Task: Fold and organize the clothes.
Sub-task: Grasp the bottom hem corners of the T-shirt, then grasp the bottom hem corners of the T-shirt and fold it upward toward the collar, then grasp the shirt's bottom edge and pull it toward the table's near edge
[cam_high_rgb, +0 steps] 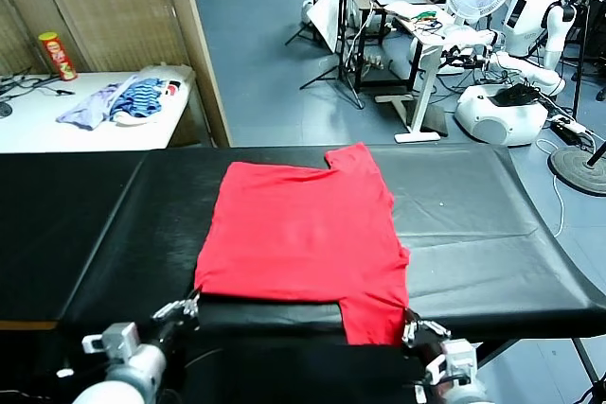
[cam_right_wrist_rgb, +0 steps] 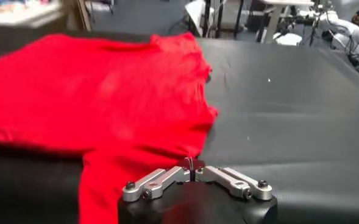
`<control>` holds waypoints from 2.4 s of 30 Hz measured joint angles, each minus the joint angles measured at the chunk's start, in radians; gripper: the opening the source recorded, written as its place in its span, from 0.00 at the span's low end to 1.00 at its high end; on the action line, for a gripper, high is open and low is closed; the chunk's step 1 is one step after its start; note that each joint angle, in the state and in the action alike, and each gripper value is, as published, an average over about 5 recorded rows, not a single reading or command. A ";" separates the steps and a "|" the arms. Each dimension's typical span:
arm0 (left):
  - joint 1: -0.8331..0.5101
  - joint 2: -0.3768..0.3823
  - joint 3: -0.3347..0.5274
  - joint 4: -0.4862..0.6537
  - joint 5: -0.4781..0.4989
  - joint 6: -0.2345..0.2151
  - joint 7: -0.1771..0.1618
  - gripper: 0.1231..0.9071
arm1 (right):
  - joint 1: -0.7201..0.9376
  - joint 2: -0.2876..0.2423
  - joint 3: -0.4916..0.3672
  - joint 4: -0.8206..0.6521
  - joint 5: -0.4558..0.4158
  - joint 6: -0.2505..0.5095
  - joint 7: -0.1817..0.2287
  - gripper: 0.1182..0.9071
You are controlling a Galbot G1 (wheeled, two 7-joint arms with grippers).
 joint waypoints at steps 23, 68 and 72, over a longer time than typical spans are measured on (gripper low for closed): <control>-0.396 0.028 0.125 0.334 0.201 -0.074 0.038 0.01 | 0.421 -0.023 -0.104 -0.449 -0.023 0.172 -0.098 0.15; -0.307 0.056 0.103 0.339 0.186 -0.060 0.083 0.00 | 0.181 -0.131 -0.043 -0.233 0.022 0.057 -0.088 0.03; -0.262 0.067 0.089 0.300 0.235 -0.059 0.074 0.00 | 0.139 -0.161 -0.038 -0.188 0.028 0.046 -0.087 0.03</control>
